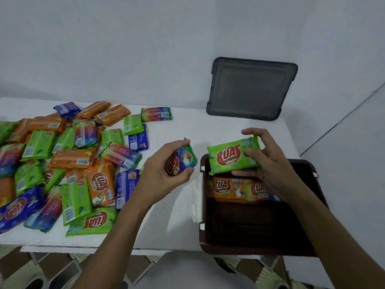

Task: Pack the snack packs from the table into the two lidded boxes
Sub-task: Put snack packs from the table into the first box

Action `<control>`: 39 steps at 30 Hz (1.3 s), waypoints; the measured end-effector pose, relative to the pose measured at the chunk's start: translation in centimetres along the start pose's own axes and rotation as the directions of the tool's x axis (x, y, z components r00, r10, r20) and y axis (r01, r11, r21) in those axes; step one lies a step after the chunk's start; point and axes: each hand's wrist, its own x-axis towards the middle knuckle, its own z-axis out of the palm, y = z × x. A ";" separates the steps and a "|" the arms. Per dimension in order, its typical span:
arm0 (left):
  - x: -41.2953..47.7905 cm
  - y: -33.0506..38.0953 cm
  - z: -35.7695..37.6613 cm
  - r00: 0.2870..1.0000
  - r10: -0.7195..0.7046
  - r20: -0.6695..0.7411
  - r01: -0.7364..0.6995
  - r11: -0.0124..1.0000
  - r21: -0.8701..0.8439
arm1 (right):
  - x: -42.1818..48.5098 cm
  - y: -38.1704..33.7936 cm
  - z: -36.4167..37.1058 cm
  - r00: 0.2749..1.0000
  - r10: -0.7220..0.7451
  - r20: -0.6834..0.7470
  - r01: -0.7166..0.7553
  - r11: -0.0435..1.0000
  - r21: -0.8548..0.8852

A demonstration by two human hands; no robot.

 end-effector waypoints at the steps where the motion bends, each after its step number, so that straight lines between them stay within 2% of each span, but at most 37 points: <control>1: 0.2 0.0 0.5 0.999 0.015 0.035 -0.016 1.000 0.016 | -0.4 0.2 -0.7 1.000 0.000 -0.009 0.000 1.000 -0.007; 7: 1.3 0.1 3.4 0.985 0.065 0.163 -0.095 0.978 0.188 | -2.5 1.9 -3.7 0.997 0.017 -0.082 -0.024 0.996 -0.084; 12: 1.3 0.0 3.8 0.989 0.038 0.143 -0.071 0.971 0.227 | -2.6 4.0 -3.7 0.994 0.084 -0.069 -0.093 0.987 -0.131; 16: 1.5 0.1 4.0 0.991 0.021 0.133 -0.053 0.970 0.237 | -1.8 6.0 -3.1 0.995 0.100 -0.001 -0.096 0.959 -0.268; 18: 1.5 0.3 3.9 0.990 0.012 0.139 -0.046 0.969 0.241 | -1.3 7.4 -3.0 0.995 0.094 -0.034 -0.099 0.928 -0.358; 21: 1.5 0.4 4.1 0.990 0.001 0.139 -0.036 0.966 0.255 | -0.9 8.7 -3.1 0.994 0.065 -0.086 -0.100 0.855 -0.510; 23: 1.5 0.5 4.2 0.991 -0.012 0.137 -0.025 0.965 0.263 | -0.8 9.0 -2.8 0.997 0.046 -0.060 -0.073 0.807 -0.586; 27: 1.5 0.4 4.3 0.989 -0.017 0.148 -0.026 0.959 0.282 | -0.3 8.9 -1.9 0.998 -0.053 0.029 0.054 0.561 -0.826; 31: 1.6 0.4 4.2 0.986 -0.013 0.168 -0.042 0.947 0.317 | -0.3 8.8 -1.7 0.996 -0.071 0.053 0.078 0.402 -0.913; 33: 1.6 0.5 4.1 0.984 -0.012 0.177 -0.048 0.943 0.328 | -0.4 8.6 -1.9 0.986 -0.154 0.059 0.107 0.326 -0.939; 35: 1.6 0.7 4.1 0.982 0.000 0.189 -0.066 0.938 0.341 | -0.3 7.6 -2.0 0.958 -0.277 0.068 0.168 0.357 -0.919; 36: 1.6 0.8 4.1 0.981 0.012 0.194 -0.080 0.934 0.348 | -0.3 6.9 -2.0 0.950 -0.309 0.050 0.188 0.437 -0.880; 37: 1.6 0.9 4.1 0.981 0.020 0.195 -0.090 0.930 0.355 | -0.2 6.1 -1.9 0.952 -0.307 0.015 0.194 0.561 -0.805; 39: 1.6 1.2 4.0 0.980 0.012 0.201 -0.086 0.927 0.365 | 0.0 4.3 -1.2 0.975 -0.218 -0.030 0.160 0.797 -0.582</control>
